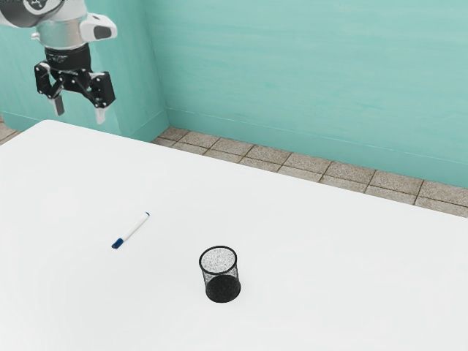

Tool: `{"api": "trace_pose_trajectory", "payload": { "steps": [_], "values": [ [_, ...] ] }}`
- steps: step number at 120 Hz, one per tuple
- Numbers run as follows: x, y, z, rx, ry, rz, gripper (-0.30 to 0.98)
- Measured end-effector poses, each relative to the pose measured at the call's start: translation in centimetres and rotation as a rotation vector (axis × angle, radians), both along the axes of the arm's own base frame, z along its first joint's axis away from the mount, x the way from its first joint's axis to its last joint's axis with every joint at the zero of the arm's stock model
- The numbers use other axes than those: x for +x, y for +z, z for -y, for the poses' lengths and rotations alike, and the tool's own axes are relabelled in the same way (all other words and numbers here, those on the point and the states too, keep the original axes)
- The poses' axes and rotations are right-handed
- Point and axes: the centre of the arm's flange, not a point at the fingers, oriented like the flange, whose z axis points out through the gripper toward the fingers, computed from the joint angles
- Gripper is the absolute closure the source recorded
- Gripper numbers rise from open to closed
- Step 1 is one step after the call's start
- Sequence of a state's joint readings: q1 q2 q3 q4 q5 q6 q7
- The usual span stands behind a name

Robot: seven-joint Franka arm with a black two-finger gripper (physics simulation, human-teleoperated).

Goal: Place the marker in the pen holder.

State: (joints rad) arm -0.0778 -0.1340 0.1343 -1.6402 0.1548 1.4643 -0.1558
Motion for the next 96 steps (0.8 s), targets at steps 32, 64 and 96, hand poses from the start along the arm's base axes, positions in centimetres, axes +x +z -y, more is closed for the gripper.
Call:
{"api": "trace_pose_trajectory", "payload": {
  "steps": [32, 64, 96],
  "values": [
    [-0.4, -4.3, -0.4, 0.002, 0.061, -0.056, 0.00],
    [-0.4, -21.2, -0.9, -0.015, 0.090, -0.168, 0.00],
    [2.8, -30.4, -1.0, -0.044, 0.073, -0.073, 0.00]
  ]
}}
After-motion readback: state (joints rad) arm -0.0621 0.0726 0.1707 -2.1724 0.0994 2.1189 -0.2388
